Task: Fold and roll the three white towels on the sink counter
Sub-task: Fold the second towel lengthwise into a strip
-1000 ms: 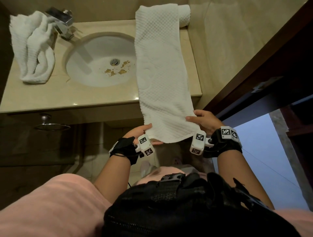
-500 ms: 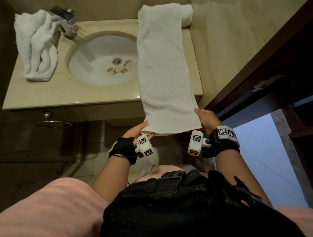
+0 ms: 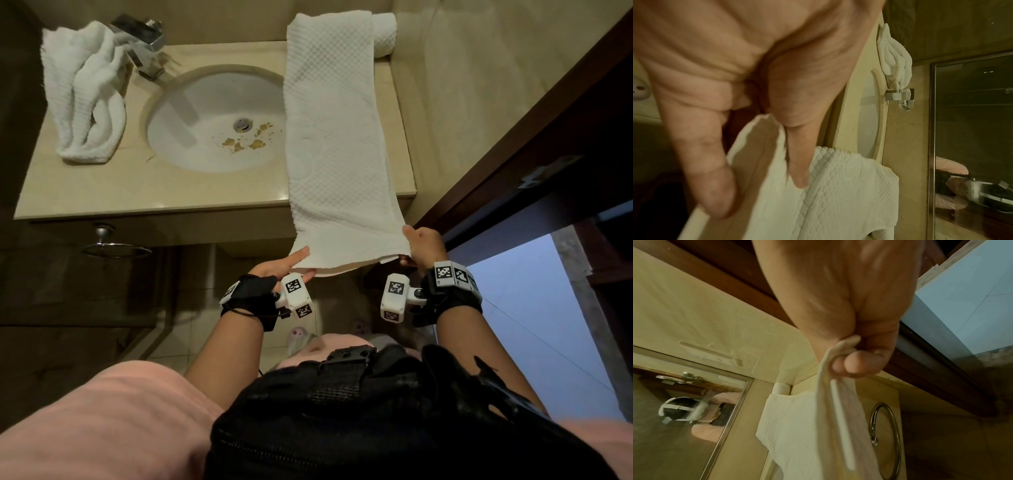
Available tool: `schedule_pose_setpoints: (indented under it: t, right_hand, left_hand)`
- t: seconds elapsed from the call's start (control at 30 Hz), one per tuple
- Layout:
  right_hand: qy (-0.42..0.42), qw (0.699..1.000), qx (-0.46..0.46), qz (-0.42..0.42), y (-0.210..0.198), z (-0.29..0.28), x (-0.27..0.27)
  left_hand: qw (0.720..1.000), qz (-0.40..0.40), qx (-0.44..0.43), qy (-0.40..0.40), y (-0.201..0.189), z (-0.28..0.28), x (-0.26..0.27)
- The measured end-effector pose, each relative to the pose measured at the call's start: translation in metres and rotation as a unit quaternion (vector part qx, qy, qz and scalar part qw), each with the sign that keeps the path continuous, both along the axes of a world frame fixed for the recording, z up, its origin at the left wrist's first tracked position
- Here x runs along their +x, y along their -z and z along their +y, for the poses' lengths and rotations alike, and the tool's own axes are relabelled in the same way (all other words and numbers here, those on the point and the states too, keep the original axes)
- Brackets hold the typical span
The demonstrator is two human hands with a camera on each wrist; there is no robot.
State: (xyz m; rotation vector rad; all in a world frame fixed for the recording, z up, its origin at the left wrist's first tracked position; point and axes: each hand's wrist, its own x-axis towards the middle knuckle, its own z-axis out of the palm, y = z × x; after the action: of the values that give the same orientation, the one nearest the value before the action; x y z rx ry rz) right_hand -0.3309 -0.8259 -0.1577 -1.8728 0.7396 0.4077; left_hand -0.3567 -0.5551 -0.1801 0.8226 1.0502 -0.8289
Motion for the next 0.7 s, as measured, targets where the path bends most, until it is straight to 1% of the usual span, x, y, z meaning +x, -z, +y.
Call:
schedule_pose_setpoints:
  t: [0.13, 0.2, 0.3, 0.37, 0.43, 0.5, 0.6, 0.63, 0.7]
  right_hand:
    - [-0.033, 0.999, -0.013, 0.007, 0.005, -0.003, -0.002]
    - [-0.037, 0.999, -0.004, 0.004, 0.008, -0.002, -0.002]
    - [-0.04, 0.999, 0.006, 0.01, 0.014, -0.002, -0.005]
    - [-0.043, 0.999, 0.003, 0.017, 0.019, -0.003, -0.008]
    - [-0.028, 0.999, 0.008, 0.024, 0.026, -0.002, -0.011]
    - [-0.003, 1.0, 0.012, 0.029, 0.032, -0.001, -0.013]
    - [0.028, 0.999, -0.002, 0.03, 0.037, 0.002, -0.019]
    - [0.032, 0.999, 0.0, 0.035, 0.038, 0.002, -0.021]
    - [0.049, 0.996, 0.028, 0.062, 0.038, 0.004, -0.024]
  left_hand:
    - [1.0, -0.012, 0.006, 0.027, 0.0, 0.001, -0.003]
    - [0.999, -0.018, 0.018, 0.042, 0.005, 0.002, -0.004]
    - [0.987, -0.042, 0.098, 0.118, 0.022, 0.009, -0.008]
    - [0.978, -0.052, 0.123, 0.162, 0.034, 0.013, -0.012]
    - [0.972, -0.047, 0.137, 0.186, 0.022, 0.011, -0.016]
    - [0.977, -0.045, 0.127, 0.166, 0.013, 0.01, -0.017]
    - [0.987, -0.059, 0.096, 0.113, 0.005, 0.007, -0.016]
    - [0.991, -0.061, 0.085, 0.088, 0.001, 0.005, -0.016]
    - [0.997, -0.071, 0.026, -0.001, -0.001, 0.002, -0.014]
